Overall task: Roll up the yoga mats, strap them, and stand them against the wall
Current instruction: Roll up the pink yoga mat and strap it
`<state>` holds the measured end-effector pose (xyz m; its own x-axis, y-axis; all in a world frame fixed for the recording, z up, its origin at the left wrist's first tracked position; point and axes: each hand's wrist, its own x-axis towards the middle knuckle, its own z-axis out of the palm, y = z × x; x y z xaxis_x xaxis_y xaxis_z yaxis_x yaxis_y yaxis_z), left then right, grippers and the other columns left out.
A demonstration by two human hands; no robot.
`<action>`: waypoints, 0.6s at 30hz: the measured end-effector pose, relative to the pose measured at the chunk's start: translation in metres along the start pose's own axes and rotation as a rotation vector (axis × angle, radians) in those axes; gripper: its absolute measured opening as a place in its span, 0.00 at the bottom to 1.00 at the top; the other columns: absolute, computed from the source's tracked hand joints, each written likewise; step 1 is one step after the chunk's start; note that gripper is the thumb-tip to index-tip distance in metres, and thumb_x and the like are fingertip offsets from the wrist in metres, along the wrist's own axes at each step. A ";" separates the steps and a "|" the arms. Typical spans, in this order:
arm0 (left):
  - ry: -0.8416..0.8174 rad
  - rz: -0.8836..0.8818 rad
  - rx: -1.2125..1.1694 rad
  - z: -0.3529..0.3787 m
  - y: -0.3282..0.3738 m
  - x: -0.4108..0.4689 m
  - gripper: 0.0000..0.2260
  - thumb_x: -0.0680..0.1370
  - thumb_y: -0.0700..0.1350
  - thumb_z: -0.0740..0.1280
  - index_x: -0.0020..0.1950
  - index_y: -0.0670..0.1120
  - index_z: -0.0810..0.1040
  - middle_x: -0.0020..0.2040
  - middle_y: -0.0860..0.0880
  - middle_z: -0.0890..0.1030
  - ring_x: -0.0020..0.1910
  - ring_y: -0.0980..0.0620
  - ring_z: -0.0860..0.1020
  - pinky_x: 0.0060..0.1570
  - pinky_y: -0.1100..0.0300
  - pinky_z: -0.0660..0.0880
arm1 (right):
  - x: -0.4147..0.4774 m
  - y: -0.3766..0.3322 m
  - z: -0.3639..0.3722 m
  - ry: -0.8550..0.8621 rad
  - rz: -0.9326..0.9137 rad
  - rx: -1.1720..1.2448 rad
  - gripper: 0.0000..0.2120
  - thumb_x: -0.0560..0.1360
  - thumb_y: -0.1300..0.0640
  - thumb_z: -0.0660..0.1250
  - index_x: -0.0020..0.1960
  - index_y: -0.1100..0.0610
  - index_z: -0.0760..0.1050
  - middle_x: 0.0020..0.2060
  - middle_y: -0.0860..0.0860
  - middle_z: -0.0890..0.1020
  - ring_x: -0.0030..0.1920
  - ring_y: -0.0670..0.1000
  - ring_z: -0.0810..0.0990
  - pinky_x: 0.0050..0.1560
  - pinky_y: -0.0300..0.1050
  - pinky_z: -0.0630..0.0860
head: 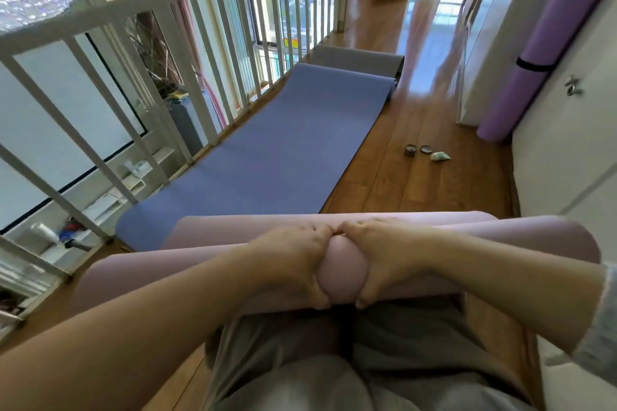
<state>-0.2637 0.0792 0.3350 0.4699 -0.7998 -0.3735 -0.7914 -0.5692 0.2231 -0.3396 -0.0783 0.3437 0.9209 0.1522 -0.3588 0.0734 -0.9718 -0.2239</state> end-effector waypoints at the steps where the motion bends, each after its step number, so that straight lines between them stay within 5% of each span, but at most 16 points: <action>1: -0.048 -0.004 -0.068 -0.004 -0.004 0.005 0.40 0.66 0.57 0.76 0.73 0.55 0.61 0.65 0.54 0.73 0.59 0.53 0.73 0.55 0.62 0.70 | -0.003 0.000 0.000 0.024 0.012 -0.093 0.46 0.62 0.36 0.75 0.72 0.49 0.60 0.67 0.47 0.71 0.65 0.50 0.69 0.67 0.51 0.67; 4: -0.207 0.004 -0.231 -0.015 -0.015 0.020 0.37 0.65 0.55 0.77 0.71 0.57 0.64 0.63 0.54 0.74 0.58 0.54 0.73 0.56 0.59 0.72 | -0.010 -0.009 0.015 0.123 0.033 -0.251 0.47 0.65 0.37 0.73 0.74 0.51 0.54 0.70 0.50 0.67 0.67 0.53 0.67 0.69 0.55 0.64; 7: -0.302 -0.029 -0.243 -0.019 -0.019 0.027 0.39 0.67 0.57 0.76 0.73 0.58 0.61 0.65 0.53 0.72 0.59 0.51 0.73 0.59 0.52 0.74 | -0.004 -0.008 0.016 0.146 0.059 -0.195 0.43 0.64 0.39 0.74 0.72 0.51 0.58 0.67 0.50 0.70 0.64 0.52 0.70 0.66 0.53 0.68; 13: 0.124 -0.078 0.300 0.007 0.004 0.005 0.41 0.70 0.64 0.69 0.76 0.50 0.54 0.66 0.49 0.71 0.63 0.47 0.72 0.64 0.50 0.67 | 0.027 0.009 -0.007 -0.067 0.061 -0.102 0.43 0.59 0.38 0.78 0.67 0.50 0.64 0.58 0.47 0.76 0.56 0.51 0.76 0.57 0.50 0.76; 16: 0.139 -0.084 0.196 0.003 -0.005 0.011 0.41 0.67 0.65 0.70 0.74 0.53 0.58 0.62 0.50 0.73 0.59 0.47 0.74 0.60 0.51 0.70 | 0.034 0.009 -0.008 -0.086 0.087 -0.088 0.42 0.59 0.38 0.78 0.66 0.50 0.64 0.58 0.48 0.76 0.56 0.51 0.76 0.57 0.52 0.75; 18: 0.054 -0.097 0.080 -0.007 -0.016 0.019 0.38 0.66 0.63 0.71 0.72 0.54 0.61 0.61 0.51 0.75 0.58 0.48 0.74 0.58 0.53 0.72 | 0.028 0.002 0.004 0.053 0.119 -0.192 0.43 0.62 0.38 0.75 0.70 0.50 0.60 0.62 0.50 0.74 0.60 0.53 0.74 0.63 0.56 0.71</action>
<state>-0.2394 0.0714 0.3307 0.5644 -0.7521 -0.3404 -0.7688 -0.6291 0.1151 -0.3155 -0.0750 0.3296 0.9457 0.0303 -0.3235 0.0303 -0.9995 -0.0049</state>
